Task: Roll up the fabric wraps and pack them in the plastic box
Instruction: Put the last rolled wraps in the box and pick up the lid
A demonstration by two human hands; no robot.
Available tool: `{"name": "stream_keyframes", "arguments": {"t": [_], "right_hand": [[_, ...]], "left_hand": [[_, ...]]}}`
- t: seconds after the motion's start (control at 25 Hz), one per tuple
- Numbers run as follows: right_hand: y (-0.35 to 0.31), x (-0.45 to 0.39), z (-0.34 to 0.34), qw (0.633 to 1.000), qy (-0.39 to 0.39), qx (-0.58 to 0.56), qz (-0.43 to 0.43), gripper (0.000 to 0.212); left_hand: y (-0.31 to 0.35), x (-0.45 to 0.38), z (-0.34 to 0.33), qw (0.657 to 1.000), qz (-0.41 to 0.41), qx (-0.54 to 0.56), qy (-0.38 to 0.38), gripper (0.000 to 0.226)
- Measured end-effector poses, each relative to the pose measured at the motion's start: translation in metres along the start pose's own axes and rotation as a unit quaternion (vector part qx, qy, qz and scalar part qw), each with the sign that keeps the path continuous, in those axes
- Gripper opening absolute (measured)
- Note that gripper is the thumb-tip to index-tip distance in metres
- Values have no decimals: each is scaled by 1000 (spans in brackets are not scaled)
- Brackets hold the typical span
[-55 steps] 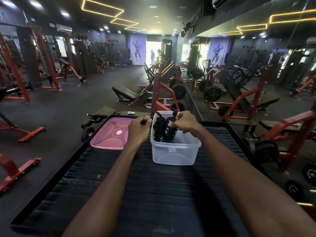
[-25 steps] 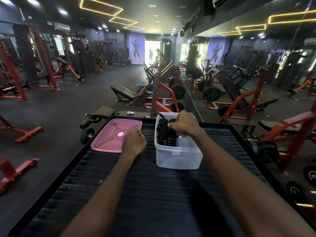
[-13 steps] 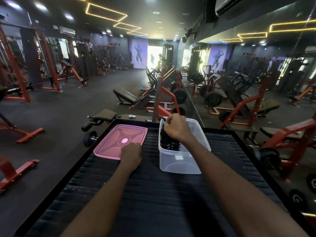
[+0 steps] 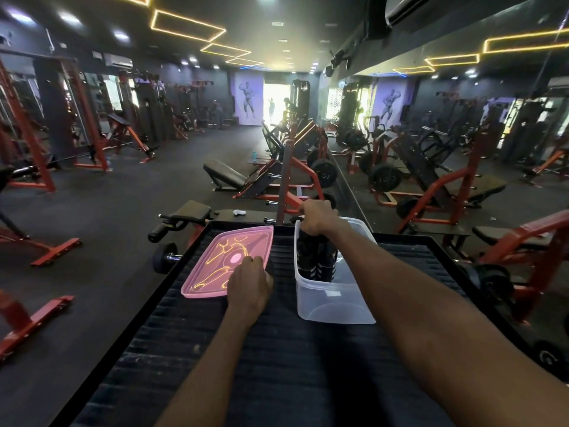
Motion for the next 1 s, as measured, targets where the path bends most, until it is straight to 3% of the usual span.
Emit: {"name": "stream_keyframes", "arguments": {"t": [0.24, 0.64, 0.84, 1.0], "right_hand": [[-3, -27, -9, 998, -56, 7, 18, 49], [5, -29, -13, 995, 7, -66, 73, 10], [15, -26, -16, 995, -30, -17, 90, 23], [18, -24, -15, 992, -70, -8, 103, 13]], "left_hand": [[1, -2, -5, 998, 16, 57, 28, 17], [7, -9, 5, 993, 37, 89, 69, 11], [11, -11, 6, 990, 27, 96, 101, 11], [14, -13, 12, 984, 27, 118, 129, 15]]}}
Point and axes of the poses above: each hand's wrist, its own x-axis away from the middle knuckle, its own z-axis out of the back of the hand, y = z × x, the point moved 3 cm from there along -x, towards the middle knuckle, and after that the axes turned 13 degrees about y, right-handed, at the moved point
